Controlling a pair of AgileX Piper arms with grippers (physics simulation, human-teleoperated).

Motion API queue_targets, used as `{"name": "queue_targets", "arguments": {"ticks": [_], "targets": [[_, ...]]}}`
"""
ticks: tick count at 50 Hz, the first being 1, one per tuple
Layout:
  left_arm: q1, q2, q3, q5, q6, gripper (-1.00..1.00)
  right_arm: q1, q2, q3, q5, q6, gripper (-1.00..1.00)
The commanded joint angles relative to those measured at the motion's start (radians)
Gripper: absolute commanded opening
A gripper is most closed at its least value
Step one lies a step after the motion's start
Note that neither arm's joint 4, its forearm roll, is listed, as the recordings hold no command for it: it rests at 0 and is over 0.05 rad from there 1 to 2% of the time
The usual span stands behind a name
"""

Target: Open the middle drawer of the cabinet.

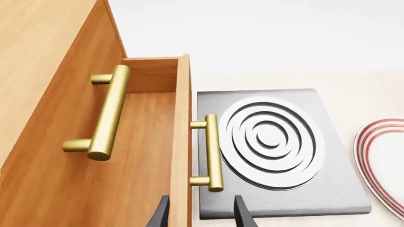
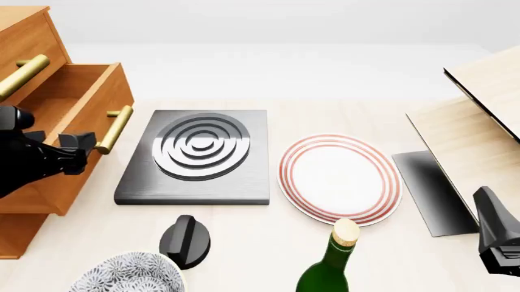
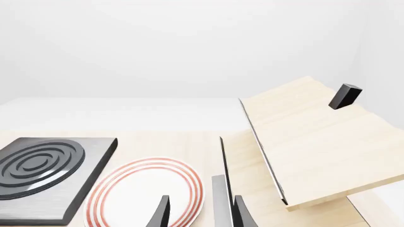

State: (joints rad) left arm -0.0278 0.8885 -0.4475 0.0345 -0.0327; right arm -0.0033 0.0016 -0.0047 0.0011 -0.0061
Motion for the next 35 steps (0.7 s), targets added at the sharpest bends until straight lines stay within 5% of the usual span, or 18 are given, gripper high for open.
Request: {"name": "queue_targets", "arguments": {"ticks": [1, 18, 35], "targets": [[-0.052, 0.008, 0.016, 0.005, -0.018, 1.00, 0.000, 0.000, 0.000, 0.000, 0.000, 1.00], [-0.124, 0.031, 0.016, -0.010, -0.006, 1.00, 0.000, 0.000, 0.000, 0.000, -0.001, 1.00], [-0.286, 0.238, -0.082, -0.091, -0.041, 1.00, 0.000, 0.000, 0.000, 0.000, 0.000, 1.00]]}}
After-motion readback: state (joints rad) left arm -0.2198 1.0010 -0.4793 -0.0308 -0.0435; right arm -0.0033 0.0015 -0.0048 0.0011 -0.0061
